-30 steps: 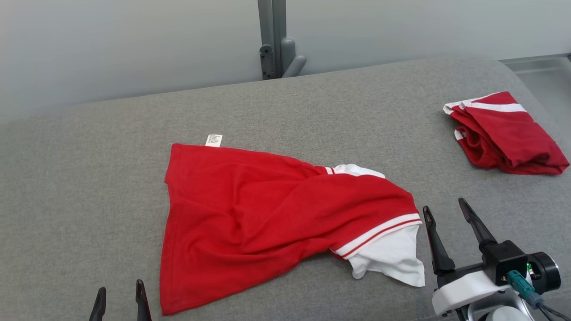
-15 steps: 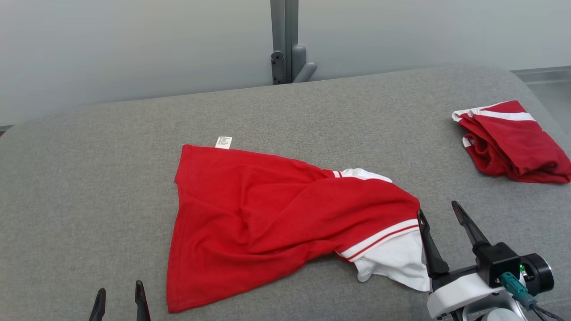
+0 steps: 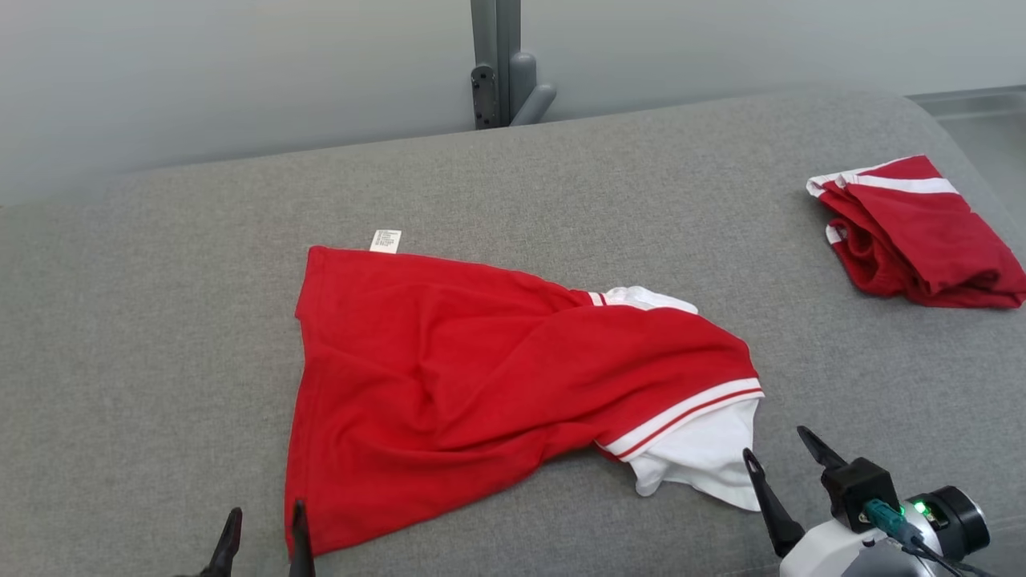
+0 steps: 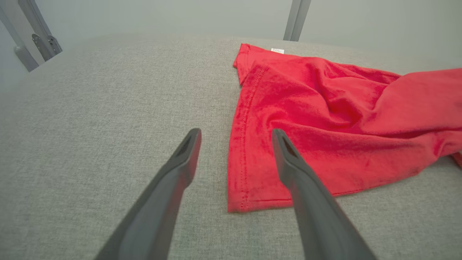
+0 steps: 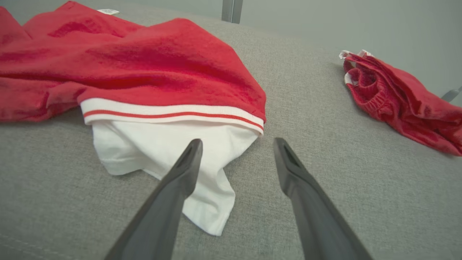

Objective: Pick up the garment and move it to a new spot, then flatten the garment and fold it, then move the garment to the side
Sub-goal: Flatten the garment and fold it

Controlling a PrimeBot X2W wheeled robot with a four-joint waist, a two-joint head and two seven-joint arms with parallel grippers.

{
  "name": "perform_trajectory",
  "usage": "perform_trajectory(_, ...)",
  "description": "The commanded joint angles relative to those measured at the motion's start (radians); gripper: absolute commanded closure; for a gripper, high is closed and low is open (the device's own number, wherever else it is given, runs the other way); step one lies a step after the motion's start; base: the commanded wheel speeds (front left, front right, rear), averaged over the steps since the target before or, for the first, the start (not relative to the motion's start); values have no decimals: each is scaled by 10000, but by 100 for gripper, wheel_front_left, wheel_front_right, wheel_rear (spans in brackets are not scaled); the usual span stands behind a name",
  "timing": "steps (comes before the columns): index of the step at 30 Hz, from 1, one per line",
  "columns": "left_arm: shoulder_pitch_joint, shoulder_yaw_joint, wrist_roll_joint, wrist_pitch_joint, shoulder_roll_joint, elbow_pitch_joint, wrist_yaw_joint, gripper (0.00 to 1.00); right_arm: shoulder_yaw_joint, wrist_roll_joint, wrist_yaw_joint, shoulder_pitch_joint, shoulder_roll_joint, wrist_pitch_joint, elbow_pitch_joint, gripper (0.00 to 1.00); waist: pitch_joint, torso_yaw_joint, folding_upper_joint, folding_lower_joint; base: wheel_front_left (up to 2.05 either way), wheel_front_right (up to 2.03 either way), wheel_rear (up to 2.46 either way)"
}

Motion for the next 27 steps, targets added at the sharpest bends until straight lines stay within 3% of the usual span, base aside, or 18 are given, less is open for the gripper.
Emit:
perform_trajectory(1,-268,-5,-49,83,72,61,-34,0,105,114,-20,-169,-91,167,38,0,340,-119,51,0,0,0,0)
perform_trajectory(7,-1096,-232,-34,918,213,618,-113,0,1246,661,-20,-665,-869,1077,447,0,988,-161,51,0,0,0,0)
perform_trajectory(18,-1930,-426,-619,1901,151,1592,-316,0,2076,1454,-17,-1609,-870,1177,1653,0,1550,-38,51,0,0,0,0)
perform_trajectory(19,-1922,-395,-732,1990,133,1687,-256,0,2094,1563,-17,-1649,-861,1167,1747,10,1556,-46,51,0,0,0,0)
perform_trajectory(20,-1868,-406,-822,2149,122,1785,-226,0,2105,1608,-19,-1691,-867,1154,1837,41,1554,-55,51,0,0,0,0)
perform_trajectory(21,-1791,-443,-875,2284,117,1879,-248,21,2126,1671,-19,-1721,-887,1146,1906,59,1547,-62,51,0,0,0,0)
perform_trajectory(23,-1533,-516,-1193,2696,88,2015,-357,100,2257,1909,-20,-1724,-928,1166,1990,100,1509,-71,51,0,0,0,0)
perform_trajectory(27,-1040,-716,-1809,3470,25,1732,-569,100,2308,2810,-22,-1642,-1041,969,1629,100,1403,-90,51,0,0,0,0)
